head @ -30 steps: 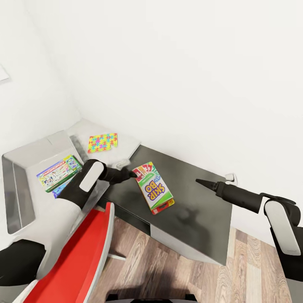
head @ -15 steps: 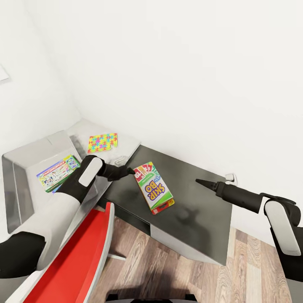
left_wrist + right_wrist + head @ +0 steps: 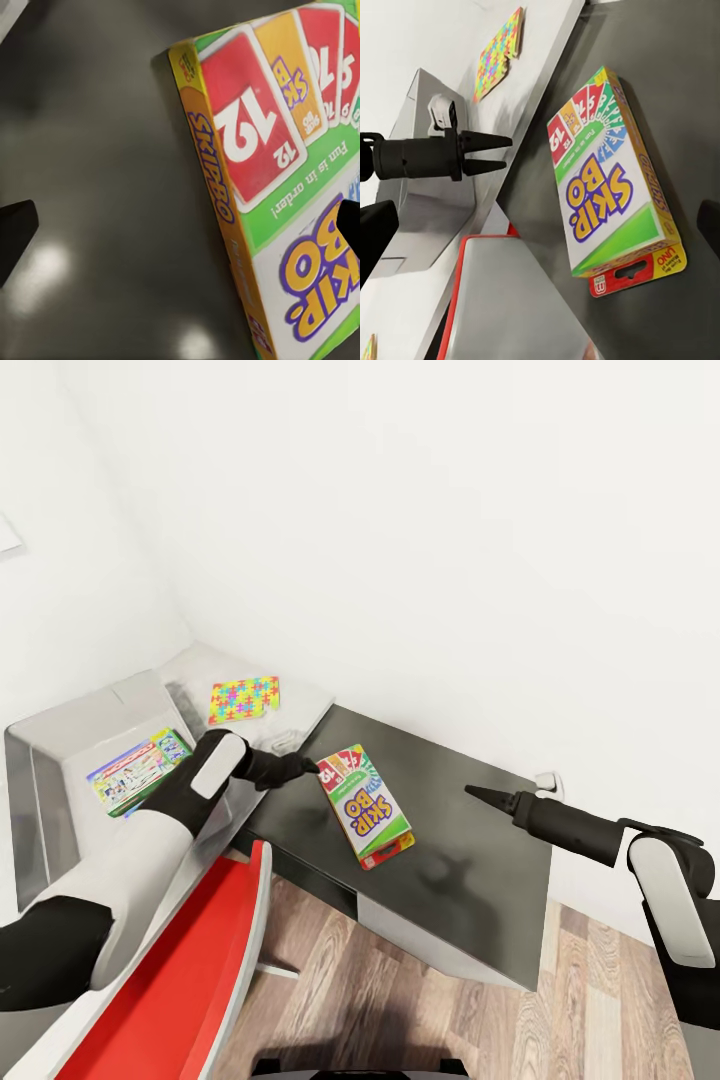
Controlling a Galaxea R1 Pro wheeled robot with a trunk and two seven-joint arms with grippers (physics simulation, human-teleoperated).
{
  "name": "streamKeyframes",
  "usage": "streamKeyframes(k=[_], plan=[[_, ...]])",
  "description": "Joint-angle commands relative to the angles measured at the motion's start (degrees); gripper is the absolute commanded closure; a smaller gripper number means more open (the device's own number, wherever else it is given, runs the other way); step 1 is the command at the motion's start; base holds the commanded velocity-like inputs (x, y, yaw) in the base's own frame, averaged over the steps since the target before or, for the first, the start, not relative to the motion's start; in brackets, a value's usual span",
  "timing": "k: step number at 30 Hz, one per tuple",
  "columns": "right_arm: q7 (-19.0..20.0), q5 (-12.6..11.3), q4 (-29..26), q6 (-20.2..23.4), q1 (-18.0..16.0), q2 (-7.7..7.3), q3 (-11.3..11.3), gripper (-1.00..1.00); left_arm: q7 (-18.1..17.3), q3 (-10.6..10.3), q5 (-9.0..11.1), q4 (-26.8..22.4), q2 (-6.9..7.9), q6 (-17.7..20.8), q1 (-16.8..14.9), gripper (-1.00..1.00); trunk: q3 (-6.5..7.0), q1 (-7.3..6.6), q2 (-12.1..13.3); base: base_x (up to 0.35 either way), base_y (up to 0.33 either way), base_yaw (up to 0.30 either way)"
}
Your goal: Put all the toys in the child's room - the three board games (two on the bed and one on the table), the two jigsaw puzzles on the table, and the tennis ball on the table - inside the toy box on the table in the child's room.
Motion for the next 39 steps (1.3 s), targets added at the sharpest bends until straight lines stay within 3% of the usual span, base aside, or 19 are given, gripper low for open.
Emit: streamKeyframes(k=[1, 39], plan=[[0.54, 0.48, -0.01, 0.23, -0.05, 0.0, -0.07, -1.0, 0.53, -0.28, 0.62, -0.05, 0.07, 0.03, -0.05, -1.0, -0.08, 0.03, -0.1, 0.0, 0.0, 0.0], [0.55, 0.48, -0.01, 0.23, -0.05, -0.07, -0.25, -1.0, 0.38, -0.54, 0.62, 3.25, -0.72, -2.85, -0.39, -1.0, -0.08, 0.03, -0.1, 0.0, 0.0, 0.0]])
